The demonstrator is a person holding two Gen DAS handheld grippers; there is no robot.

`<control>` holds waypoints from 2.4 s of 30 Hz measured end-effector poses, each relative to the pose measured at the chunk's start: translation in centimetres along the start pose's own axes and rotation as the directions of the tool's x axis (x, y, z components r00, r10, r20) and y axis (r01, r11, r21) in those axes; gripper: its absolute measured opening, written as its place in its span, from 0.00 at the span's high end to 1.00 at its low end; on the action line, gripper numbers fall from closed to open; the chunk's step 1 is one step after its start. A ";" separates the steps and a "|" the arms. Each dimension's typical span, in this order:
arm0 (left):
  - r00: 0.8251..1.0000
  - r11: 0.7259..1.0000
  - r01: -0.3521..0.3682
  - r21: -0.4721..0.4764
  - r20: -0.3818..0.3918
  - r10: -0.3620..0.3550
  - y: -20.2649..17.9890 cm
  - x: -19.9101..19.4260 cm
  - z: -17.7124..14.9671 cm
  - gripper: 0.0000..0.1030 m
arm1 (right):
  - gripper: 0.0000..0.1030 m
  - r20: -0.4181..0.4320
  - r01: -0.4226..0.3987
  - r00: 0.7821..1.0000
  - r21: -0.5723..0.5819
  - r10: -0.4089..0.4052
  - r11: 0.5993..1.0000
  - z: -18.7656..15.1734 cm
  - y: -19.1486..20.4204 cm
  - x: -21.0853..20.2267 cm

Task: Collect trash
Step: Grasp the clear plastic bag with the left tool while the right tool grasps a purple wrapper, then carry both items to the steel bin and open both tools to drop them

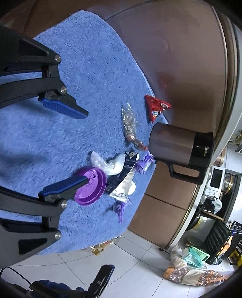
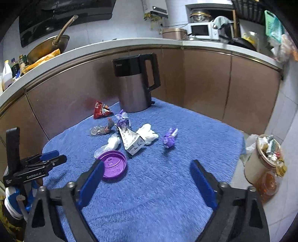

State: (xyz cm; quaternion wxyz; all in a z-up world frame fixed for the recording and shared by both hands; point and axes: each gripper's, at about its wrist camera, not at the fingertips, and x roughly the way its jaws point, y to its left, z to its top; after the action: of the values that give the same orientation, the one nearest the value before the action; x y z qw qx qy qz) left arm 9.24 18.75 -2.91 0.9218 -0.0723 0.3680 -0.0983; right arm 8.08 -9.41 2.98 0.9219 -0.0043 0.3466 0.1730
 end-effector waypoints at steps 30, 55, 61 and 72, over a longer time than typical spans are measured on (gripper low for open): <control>0.960 0.992 0.128 -0.015 -0.247 -0.127 -1.2 14.3 5.3 0.72 | 0.40 -0.217 -0.223 0.959 -0.184 0.182 0.957 5.4 4.4 18.0; 0.980 0.991 0.114 -0.071 -0.157 -0.124 3.2 7.5 2.9 0.74 | 0.74 -0.137 -0.202 0.973 -0.120 0.185 0.972 8.3 6.0 18.3; 0.989 0.994 0.093 -0.058 -0.109 -0.099 2.6 3.7 2.9 0.74 | 0.74 -0.057 -0.213 0.977 -0.144 0.207 0.966 8.4 6.0 12.1; 0.999 0.999 0.048 -0.021 -0.014 -0.048 -0.9 -2.5 3.3 0.74 | 0.74 0.093 -0.179 0.976 -0.155 0.195 0.972 6.4 3.9 -0.5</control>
State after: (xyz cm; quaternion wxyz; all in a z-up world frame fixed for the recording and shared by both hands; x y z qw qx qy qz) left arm 9.64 18.68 1.36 0.9156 -0.0901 0.3741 -0.1171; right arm 10.57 -5.04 8.60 0.9161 -0.0296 0.2817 0.2839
